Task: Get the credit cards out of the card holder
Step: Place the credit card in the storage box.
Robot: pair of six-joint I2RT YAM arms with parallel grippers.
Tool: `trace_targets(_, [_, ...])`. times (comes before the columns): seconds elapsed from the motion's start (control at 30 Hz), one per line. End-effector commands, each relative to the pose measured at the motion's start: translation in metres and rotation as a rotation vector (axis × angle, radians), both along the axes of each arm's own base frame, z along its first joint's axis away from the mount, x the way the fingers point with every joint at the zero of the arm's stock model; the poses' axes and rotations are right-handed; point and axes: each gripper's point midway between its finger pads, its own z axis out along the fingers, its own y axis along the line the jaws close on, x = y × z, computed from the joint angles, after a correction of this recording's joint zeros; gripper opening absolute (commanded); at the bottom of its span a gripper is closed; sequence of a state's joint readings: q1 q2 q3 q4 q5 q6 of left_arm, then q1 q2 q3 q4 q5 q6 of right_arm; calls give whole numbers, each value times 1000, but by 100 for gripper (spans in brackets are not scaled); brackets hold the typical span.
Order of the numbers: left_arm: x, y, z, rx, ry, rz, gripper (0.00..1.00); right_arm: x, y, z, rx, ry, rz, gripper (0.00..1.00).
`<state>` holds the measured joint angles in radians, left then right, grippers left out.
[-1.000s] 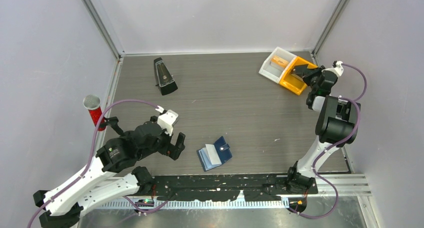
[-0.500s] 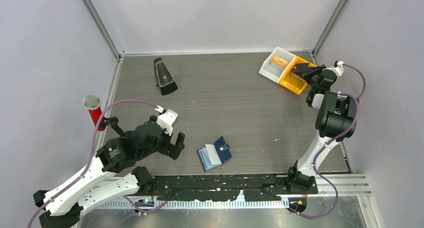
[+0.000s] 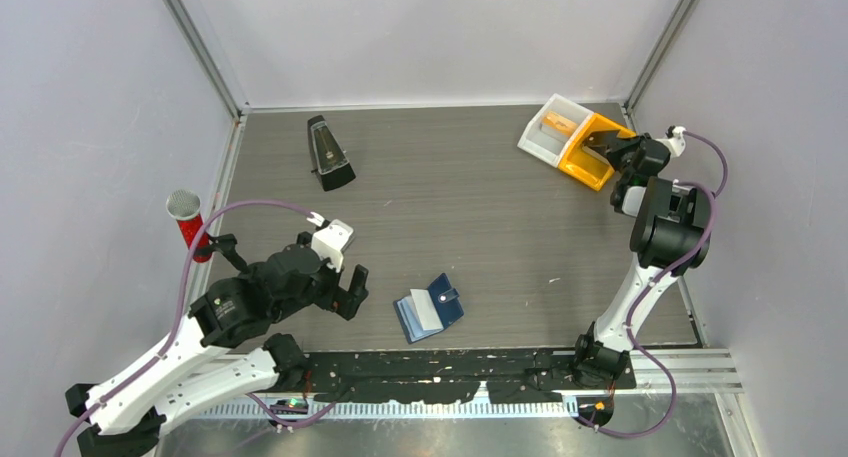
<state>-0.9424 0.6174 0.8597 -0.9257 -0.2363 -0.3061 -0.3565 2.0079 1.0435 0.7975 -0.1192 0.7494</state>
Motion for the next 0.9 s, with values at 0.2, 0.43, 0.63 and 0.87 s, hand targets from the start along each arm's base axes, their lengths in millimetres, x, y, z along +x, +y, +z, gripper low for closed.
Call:
trace_targets(0.2, [5,1,12,-25,-49,10,99,22,-10,30,-30,-65,-33,6])
trace_targets(0.43, [4,2,12,-26,-48,13,99,24,-14,24,-29,-35,-51,7])
trace_targets(0.63, [4,2,12,-31,-52,14,99,27,-15,14,-15,-21,-54,7])
trace_targets(0.87, [3,1,12,-32,-48,8,99,32,-15,4,-22,-5,-61,8])
